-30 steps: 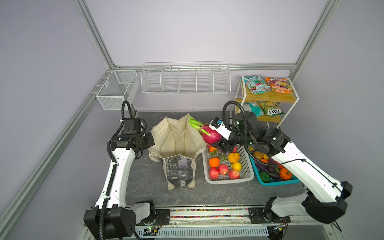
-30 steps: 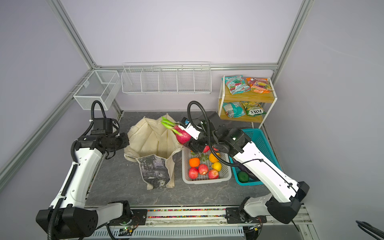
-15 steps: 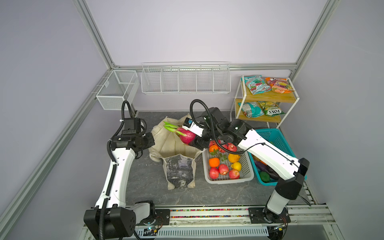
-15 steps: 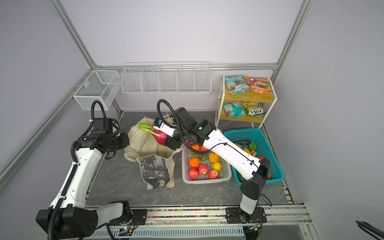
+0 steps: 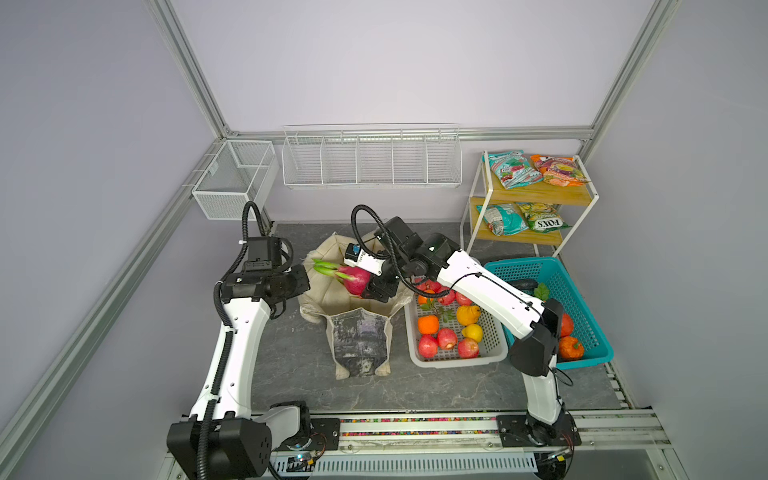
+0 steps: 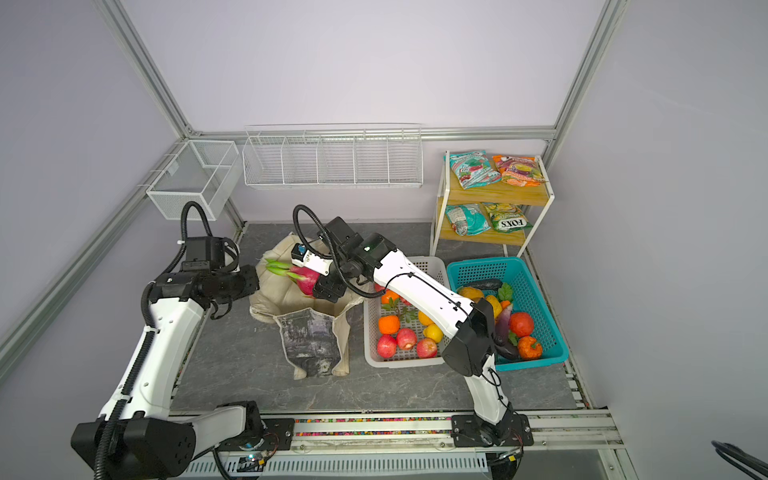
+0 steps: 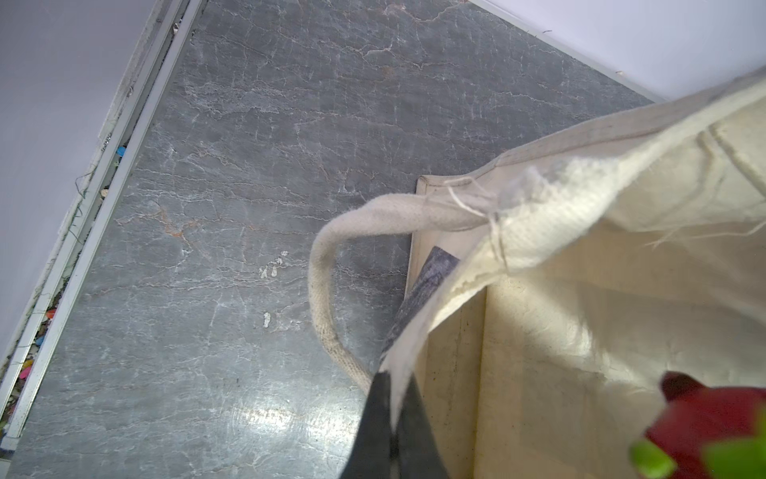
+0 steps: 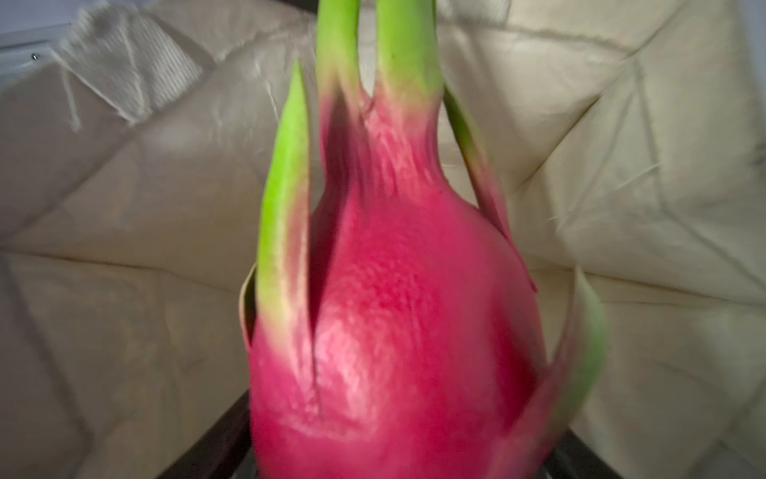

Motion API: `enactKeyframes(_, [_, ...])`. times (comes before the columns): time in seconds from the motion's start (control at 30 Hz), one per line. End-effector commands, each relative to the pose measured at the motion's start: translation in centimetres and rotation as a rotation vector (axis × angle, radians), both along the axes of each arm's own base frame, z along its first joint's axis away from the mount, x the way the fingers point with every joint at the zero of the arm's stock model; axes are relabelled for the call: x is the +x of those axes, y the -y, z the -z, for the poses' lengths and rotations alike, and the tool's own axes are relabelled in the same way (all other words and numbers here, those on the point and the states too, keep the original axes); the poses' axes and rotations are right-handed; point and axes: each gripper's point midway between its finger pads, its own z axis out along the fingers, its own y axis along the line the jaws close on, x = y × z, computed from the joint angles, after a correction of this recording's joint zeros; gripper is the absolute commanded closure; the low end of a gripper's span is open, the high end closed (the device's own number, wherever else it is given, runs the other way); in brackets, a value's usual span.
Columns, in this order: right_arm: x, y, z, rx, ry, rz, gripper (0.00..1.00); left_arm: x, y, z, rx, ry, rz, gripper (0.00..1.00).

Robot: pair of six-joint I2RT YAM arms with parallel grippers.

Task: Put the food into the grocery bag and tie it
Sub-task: 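Lift the dragon fruit with the right gripper and carry it over the bag, then lower the dragon fruit into the bag and open the right gripper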

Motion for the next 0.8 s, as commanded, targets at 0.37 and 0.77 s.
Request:
enactKeyframes(0.37, [-1.1,2.4,3.8,-0.205,-0.060,-0.028,0.27,0.9,0.0,-1.5,-0.036,0.066,-0.031,1.00])
enactKeyframes(0.77, [-0.5,0.3,6.3,-0.292,-0.040,-0.059,0.27,1.3,1.0,-2.8,-0.090,0.102,-0.002,1.00])
